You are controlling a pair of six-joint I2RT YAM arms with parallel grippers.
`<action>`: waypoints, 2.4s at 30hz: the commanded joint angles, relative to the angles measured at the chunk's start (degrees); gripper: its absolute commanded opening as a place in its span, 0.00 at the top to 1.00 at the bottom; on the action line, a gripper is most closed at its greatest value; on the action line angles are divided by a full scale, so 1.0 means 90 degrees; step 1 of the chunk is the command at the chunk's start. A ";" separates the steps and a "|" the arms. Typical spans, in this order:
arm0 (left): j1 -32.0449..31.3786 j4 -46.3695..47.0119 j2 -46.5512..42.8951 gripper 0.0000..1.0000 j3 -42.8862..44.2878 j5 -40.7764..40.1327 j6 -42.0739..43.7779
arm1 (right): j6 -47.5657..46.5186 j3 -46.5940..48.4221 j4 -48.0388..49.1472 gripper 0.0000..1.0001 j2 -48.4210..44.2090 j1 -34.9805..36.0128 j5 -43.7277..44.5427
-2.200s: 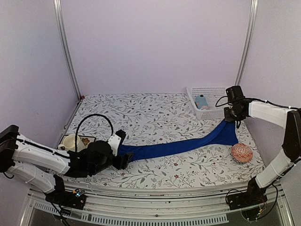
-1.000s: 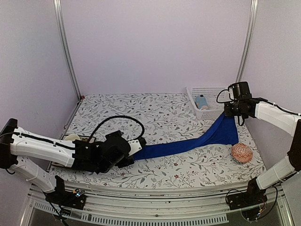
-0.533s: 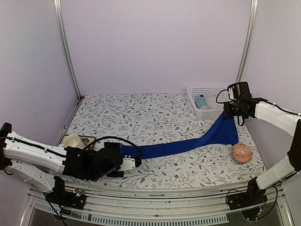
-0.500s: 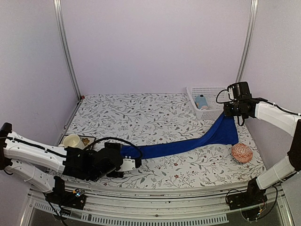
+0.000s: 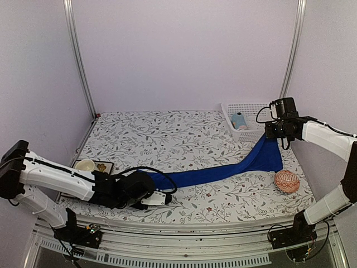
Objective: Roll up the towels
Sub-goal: Flatten out the towel at the center of the board.
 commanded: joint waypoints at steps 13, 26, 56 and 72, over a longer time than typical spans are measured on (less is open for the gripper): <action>0.0410 0.0261 0.0986 0.55 0.0564 0.0475 0.0308 | -0.0055 -0.0073 0.0133 0.96 -0.0150 0.0022 -0.0082; 0.0515 0.0018 0.1318 0.72 0.0755 0.0541 0.0149 | -0.0055 -0.0083 0.0139 0.96 -0.0185 0.0023 -0.0087; 0.1075 0.0993 0.0190 1.00 0.1020 -0.0690 -0.0804 | 0.0000 0.0043 -0.0144 0.97 -0.0515 0.0090 0.0131; 0.0913 0.4555 -0.3421 1.00 -0.0098 -0.2901 -0.0697 | -0.0058 0.0387 -0.1195 0.97 -0.2677 0.0189 0.0340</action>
